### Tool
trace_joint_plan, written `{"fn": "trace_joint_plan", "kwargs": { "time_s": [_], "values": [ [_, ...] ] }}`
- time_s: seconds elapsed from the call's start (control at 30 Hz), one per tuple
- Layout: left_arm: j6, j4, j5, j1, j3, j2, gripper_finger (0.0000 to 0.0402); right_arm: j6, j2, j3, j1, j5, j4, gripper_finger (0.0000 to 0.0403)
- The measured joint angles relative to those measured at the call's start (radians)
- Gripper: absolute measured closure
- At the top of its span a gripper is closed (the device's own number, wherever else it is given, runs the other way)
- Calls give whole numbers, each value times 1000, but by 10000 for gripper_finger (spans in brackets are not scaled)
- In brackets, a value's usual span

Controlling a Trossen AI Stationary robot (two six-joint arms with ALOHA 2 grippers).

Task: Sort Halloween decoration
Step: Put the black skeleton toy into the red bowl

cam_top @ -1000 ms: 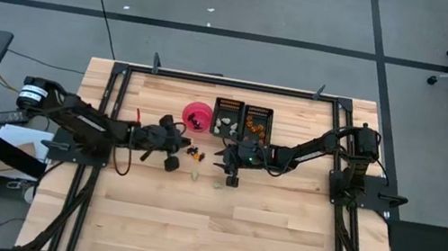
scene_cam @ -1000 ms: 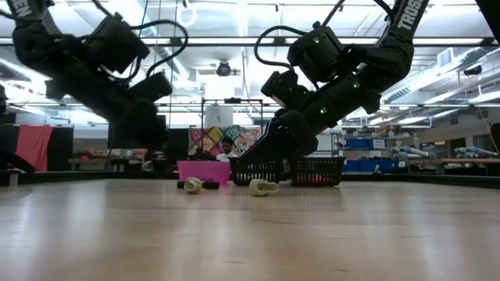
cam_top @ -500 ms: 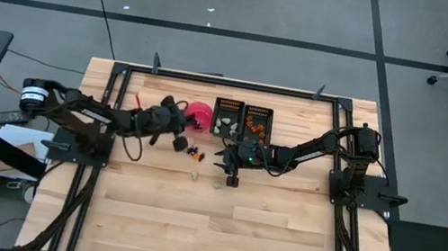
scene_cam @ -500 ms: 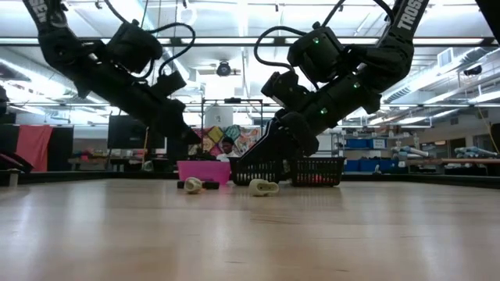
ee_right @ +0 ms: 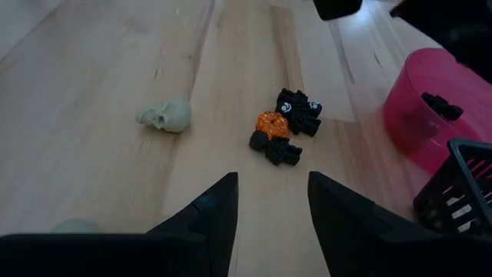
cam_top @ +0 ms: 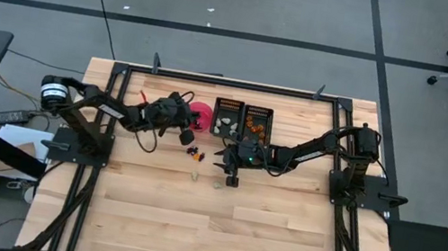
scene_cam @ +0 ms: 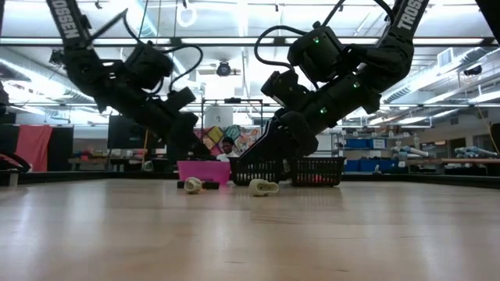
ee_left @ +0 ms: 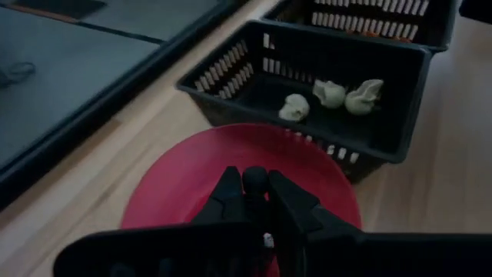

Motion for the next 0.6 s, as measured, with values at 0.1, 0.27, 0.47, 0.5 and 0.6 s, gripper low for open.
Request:
{"fn": "trace_joint_plan", "kwargs": {
  "time_s": [0.1, 0.27, 0.47, 0.5, 0.6],
  "values": [
    [-7, -51, 42, 10, 57, 37, 386, 1, 0, 0, 0, 0, 3, 241],
    [12, -140, 46, 24, 131, 97, 386, 8, 0, 0, 6, -10, -3, 241],
    [-30, -165, 46, 19, 149, 110, 362, -1, 0, 0, 12, -15, 6, 240],
    [-36, -164, 46, 16, 149, 110, 351, -2, 0, 0, 12, -15, 5, 241],
    [-49, -168, 46, 5, 149, 108, 315, -2, 0, 0, 11, -14, 5, 241]
  ]
}}
